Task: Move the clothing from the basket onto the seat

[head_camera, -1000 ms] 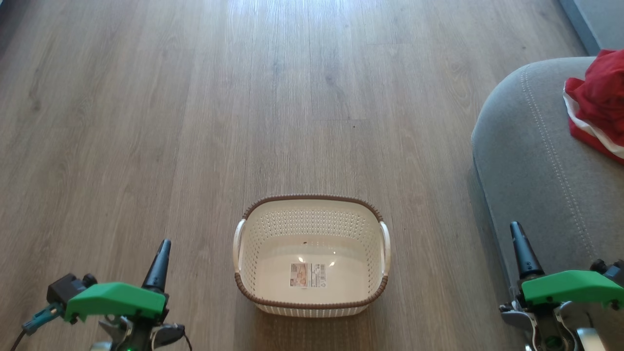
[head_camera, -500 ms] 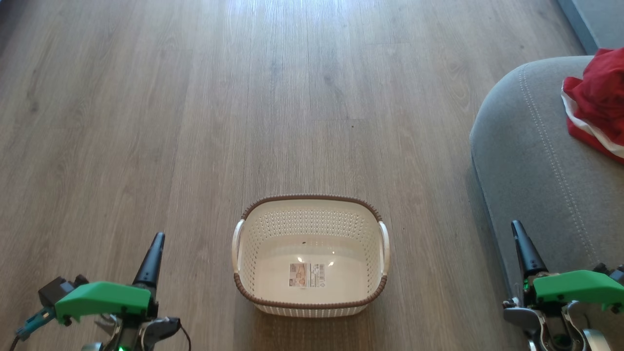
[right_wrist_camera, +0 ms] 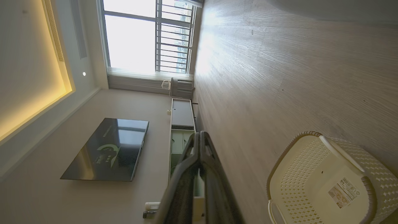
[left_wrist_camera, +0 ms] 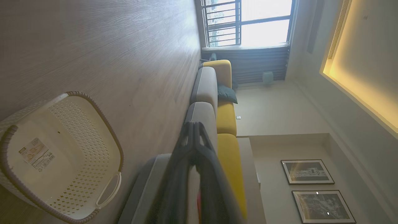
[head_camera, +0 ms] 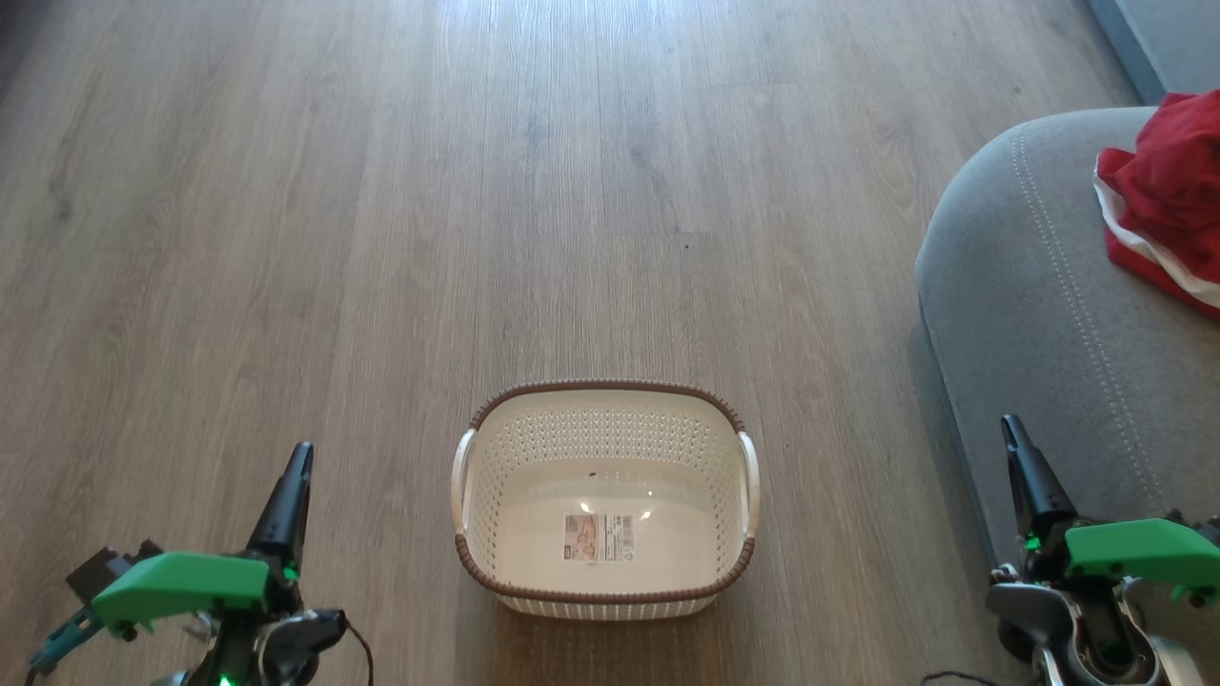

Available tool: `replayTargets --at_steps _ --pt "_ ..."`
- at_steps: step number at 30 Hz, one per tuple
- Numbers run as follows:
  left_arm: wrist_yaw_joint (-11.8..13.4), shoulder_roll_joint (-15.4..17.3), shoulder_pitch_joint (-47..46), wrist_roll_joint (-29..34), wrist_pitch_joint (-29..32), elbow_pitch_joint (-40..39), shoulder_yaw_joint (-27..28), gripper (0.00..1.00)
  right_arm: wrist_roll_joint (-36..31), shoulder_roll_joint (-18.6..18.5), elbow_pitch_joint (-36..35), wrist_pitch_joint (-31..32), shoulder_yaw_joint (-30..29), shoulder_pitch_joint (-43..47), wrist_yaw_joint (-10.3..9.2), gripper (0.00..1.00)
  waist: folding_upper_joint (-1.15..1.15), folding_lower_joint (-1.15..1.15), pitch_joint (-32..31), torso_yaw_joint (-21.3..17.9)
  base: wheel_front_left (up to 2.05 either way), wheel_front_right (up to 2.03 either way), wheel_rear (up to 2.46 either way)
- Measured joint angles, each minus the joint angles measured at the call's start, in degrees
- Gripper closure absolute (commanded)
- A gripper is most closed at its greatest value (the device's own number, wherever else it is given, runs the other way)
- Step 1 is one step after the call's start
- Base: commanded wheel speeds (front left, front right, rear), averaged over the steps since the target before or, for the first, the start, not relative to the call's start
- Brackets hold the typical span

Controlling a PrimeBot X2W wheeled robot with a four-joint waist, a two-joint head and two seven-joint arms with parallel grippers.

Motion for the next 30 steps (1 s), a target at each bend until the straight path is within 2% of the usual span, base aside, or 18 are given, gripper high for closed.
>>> replayTargets --at_steps 10,30 --pt "-1.02 -0.98 -0.01 -5.48 1.51 -0.87 1.94 1.0 7.28 0.0 -0.21 1.46 -0.29 -0.01 0.0 1.0 0.0 0.0 0.02 -0.18 0.0 0.0 0.0" --pt "-1.03 -1.11 -0.01 -5.47 1.51 -0.93 2.19 1.0 7.46 0.0 -0.22 1.79 -0.32 -0.01 0.0 1.0 0.0 0.0 0.02 -0.18 0.0 0.0 0.0"
